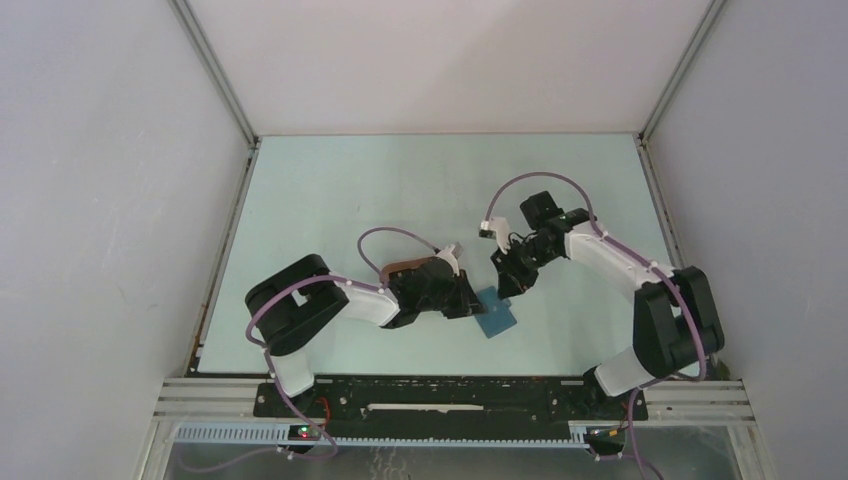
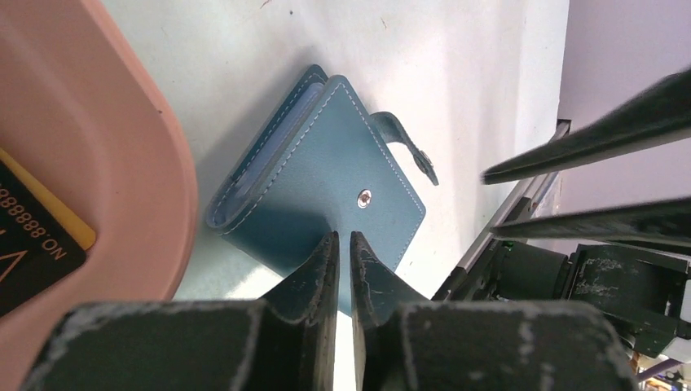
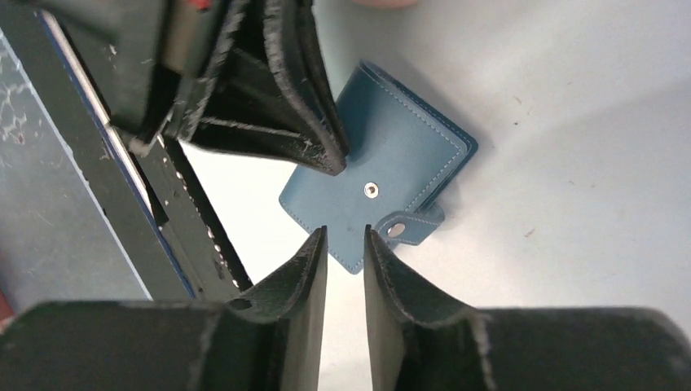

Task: Put the credit cards into the card holder
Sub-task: Close the card holder at the center of the board.

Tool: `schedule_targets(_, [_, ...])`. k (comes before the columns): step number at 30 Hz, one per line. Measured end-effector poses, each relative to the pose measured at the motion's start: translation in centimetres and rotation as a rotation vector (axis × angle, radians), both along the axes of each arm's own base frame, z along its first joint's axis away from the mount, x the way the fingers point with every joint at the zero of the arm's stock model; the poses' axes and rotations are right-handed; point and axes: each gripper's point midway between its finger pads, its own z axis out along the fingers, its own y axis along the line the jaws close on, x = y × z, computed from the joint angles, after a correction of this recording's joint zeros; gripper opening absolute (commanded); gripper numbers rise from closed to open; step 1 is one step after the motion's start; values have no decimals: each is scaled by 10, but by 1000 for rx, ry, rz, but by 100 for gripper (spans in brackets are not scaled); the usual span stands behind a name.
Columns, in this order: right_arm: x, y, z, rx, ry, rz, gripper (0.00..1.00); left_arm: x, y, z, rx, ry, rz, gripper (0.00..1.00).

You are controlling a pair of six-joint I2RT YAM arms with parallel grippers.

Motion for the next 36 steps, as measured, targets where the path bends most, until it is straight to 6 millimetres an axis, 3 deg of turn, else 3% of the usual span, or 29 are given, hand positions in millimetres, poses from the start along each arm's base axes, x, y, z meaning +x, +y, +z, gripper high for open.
schedule_targets(4, [-6, -2, 22, 75, -121, 91, 34, 2, -1, 2, -6, -7, 5, 23])
schedule_targets(8, [-33, -6, 35, 172, -255, 266, 32, 4, 2, 12, -14, -49, 2, 34])
schedule_targets(13, [-67, -14, 19, 237, -332, 505, 24, 12, 6, 38, -34, -132, 5, 36])
schedule_targets(16, [-75, -17, 10, 249, -362, 587, 16, 22, 12, 41, -30, -161, 17, 36])
schedule_targets(23, [-80, -8, -4, 216, -442, 730, 11, 46, 27, 19, 61, -173, 21, 37])
schedule_targets(36, [-51, -17, -37, 18, -437, 702, 12, 41, 13, 7, 69, -167, -93, 37])
